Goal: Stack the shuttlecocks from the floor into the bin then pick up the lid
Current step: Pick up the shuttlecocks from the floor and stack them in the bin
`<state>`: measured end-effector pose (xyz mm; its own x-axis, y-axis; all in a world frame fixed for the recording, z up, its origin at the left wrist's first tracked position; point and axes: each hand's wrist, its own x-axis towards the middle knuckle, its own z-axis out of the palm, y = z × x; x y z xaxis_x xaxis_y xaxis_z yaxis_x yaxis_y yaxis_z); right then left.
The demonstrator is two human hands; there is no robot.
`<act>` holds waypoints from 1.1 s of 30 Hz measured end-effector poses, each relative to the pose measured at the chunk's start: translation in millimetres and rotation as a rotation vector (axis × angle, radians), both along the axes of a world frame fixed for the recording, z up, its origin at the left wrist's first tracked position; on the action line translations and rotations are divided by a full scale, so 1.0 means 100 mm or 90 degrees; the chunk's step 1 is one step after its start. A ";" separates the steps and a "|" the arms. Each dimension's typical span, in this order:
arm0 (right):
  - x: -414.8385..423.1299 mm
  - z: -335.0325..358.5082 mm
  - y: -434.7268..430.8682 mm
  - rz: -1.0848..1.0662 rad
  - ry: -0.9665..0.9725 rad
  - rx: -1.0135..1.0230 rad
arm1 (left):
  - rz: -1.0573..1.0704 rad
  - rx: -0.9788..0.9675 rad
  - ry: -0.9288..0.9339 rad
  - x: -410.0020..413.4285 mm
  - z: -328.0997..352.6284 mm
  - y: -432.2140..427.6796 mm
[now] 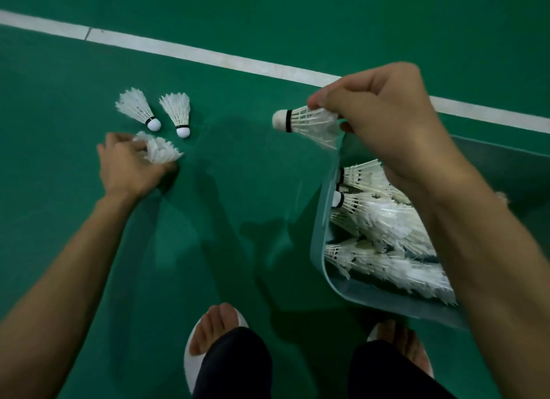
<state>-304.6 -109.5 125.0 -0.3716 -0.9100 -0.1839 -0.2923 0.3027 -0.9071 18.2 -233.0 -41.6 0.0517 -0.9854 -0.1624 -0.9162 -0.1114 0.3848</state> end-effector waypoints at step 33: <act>-0.47 -0.46 1.56 -0.063 -0.135 0.423 | -0.112 0.143 0.734 -2.58 1.42 2.11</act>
